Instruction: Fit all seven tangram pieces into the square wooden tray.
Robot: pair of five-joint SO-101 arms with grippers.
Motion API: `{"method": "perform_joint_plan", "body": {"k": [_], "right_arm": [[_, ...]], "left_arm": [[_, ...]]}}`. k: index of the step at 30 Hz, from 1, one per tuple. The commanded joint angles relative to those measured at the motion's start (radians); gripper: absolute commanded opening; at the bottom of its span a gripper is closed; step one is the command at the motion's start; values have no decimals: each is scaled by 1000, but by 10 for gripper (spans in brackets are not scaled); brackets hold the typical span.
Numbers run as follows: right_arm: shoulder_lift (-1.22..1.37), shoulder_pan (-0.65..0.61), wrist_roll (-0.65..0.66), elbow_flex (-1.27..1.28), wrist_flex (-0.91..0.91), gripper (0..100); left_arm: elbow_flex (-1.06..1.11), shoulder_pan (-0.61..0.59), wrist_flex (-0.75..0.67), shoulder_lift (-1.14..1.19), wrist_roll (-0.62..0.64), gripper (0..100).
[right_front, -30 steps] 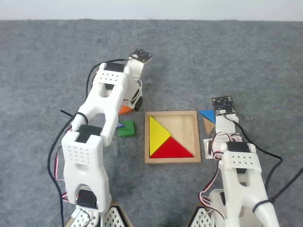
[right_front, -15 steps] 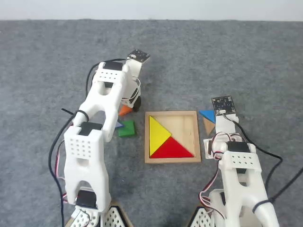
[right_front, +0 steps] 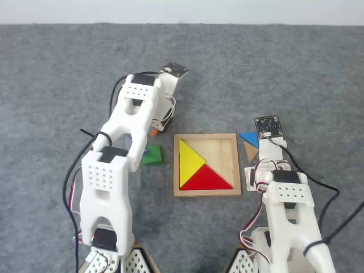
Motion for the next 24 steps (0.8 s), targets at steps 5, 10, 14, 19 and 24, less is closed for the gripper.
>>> {"method": "perform_joint_plan", "body": {"k": [5, 10, 14, 19, 24], "right_arm": [[-38, 12, -9, -11, -8, 242], [-38, 12, -9, -11, -8, 242], [-38, 12, -9, -11, -8, 242], [-38, 12, -9, -11, -8, 242], [-38, 12, -9, -11, -8, 242]], "left_arm": [[-42, -5, 34, -3, -8, 121], [-58, 0, 78, -3, -12, 218], [-122, -9, 97, -3, 11, 219], [-183, -3, 114, 2, 86, 220], [-171, 0, 87, 11, 95, 220]]}}
